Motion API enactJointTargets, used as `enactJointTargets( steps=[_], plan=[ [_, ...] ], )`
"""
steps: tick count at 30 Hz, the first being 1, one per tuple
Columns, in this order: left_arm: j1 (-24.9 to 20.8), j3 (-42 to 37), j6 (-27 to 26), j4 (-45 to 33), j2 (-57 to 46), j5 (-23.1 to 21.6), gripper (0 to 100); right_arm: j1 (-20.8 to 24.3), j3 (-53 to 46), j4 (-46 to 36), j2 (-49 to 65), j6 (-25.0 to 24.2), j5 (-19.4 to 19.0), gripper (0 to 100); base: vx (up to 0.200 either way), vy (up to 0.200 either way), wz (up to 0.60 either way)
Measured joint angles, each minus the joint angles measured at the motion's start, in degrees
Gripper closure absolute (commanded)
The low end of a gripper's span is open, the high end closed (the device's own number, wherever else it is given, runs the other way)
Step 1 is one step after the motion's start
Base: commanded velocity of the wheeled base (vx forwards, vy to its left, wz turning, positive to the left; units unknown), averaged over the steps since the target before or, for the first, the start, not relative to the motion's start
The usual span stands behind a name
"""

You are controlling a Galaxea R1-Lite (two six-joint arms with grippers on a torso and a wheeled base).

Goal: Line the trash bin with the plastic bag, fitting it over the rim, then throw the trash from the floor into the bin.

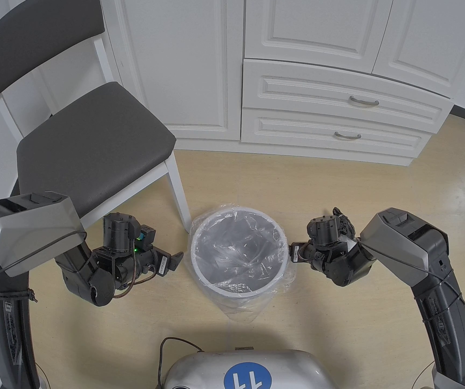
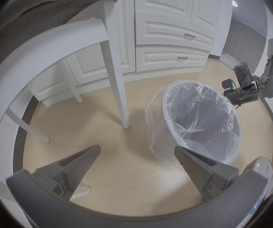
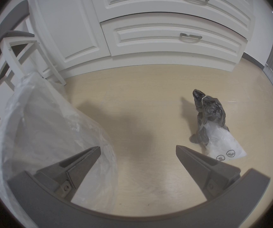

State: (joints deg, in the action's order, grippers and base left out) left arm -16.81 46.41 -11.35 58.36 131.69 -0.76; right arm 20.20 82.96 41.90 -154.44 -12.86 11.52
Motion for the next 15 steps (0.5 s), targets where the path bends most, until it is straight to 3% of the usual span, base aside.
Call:
enactJointTargets(
  steps=[9, 15],
  plan=[
    [-0.1, -0.5, 0.0, 1.2, -1.5, 0.2, 0, -1.2, 9.6, -5.9, -3.1, -0.7, 1.7, 0, 0.0, 0.0, 0.0],
    [-0.3, -1.0, 0.0, 1.2, -2.8, 0.1, 0, -1.4, 8.0, -5.8, -0.1, -2.6, 2.0, 0, 0.0, 0.0, 0.0]
  ],
)
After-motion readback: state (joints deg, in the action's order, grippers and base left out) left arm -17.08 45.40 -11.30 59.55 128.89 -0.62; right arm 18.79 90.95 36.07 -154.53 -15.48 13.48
